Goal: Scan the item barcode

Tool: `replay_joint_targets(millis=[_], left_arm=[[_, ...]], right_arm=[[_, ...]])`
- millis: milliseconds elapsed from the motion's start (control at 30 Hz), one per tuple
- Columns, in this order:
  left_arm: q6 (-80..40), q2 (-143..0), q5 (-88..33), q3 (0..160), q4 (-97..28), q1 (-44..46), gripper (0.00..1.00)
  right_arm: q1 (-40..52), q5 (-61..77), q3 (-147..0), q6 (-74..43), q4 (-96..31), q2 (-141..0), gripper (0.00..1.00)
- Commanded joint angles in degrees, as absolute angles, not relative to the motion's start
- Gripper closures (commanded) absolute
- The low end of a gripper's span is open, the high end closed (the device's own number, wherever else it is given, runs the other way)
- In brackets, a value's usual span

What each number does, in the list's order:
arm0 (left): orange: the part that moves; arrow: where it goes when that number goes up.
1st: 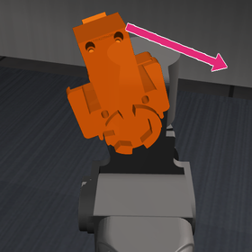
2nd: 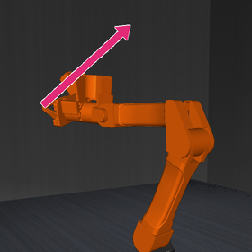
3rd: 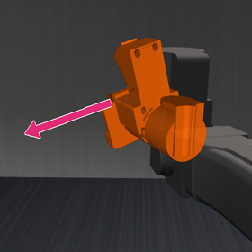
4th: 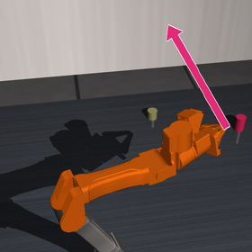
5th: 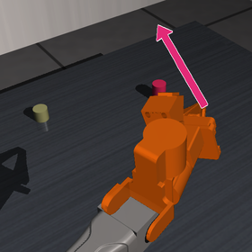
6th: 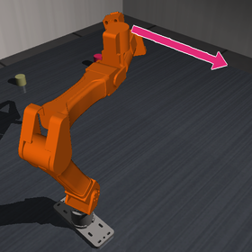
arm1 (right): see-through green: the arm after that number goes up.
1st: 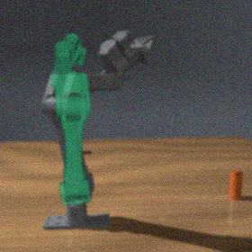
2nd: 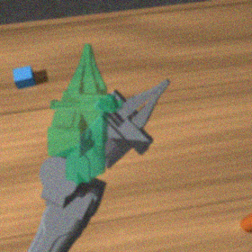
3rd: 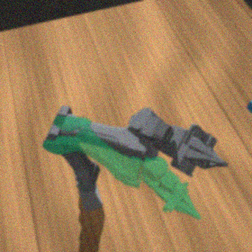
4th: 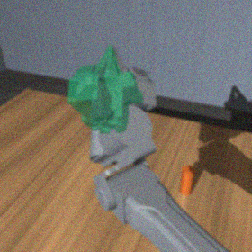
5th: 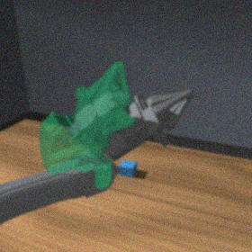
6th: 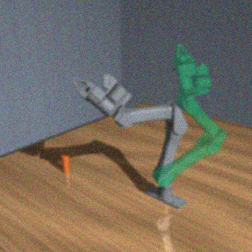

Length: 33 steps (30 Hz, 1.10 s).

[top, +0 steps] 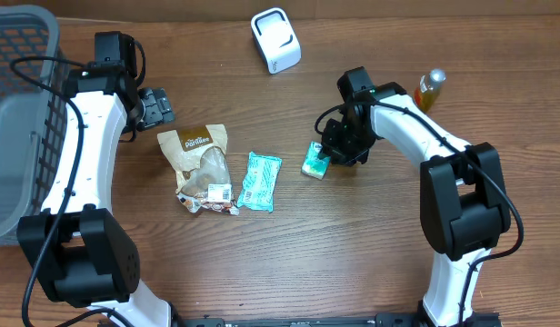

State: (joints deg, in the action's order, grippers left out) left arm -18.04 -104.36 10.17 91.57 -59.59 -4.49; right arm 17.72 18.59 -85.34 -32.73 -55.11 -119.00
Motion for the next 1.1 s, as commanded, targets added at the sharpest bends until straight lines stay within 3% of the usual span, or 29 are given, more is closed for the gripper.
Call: replay_joint_targets(millis=[0, 333, 400, 467, 900, 1067], left_arm=[[-17.8, -103.4, 10.9, 92.0, -59.5, -4.1, 0.00], [-17.8, -103.4, 10.9, 92.0, -59.5, -4.1, 0.00], [-17.8, -103.4, 10.9, 92.0, -59.5, -4.1, 0.00], [-17.8, -103.4, 10.9, 92.0, -59.5, -4.1, 0.00], [-17.8, -103.4, 10.9, 92.0, -59.5, -4.1, 0.00], [-17.8, -103.4, 10.9, 92.0, -59.5, -4.1, 0.00]], right_arm=[[17.9, 17.8, -84.5, -34.3, -54.9, -117.1, 0.73], [17.9, 17.5, -80.7, -34.3, -52.1, -117.1, 0.73], [17.9, 17.4, -80.7, -34.3, -52.1, -117.1, 0.83], [17.9, 17.1, -80.7, -34.7, -51.9, -117.1, 0.86], [17.9, 11.7, -75.5, -39.0, -47.8, -117.1, 0.89], [17.9, 11.7, -75.5, -39.0, -47.9, -117.1, 0.83]])
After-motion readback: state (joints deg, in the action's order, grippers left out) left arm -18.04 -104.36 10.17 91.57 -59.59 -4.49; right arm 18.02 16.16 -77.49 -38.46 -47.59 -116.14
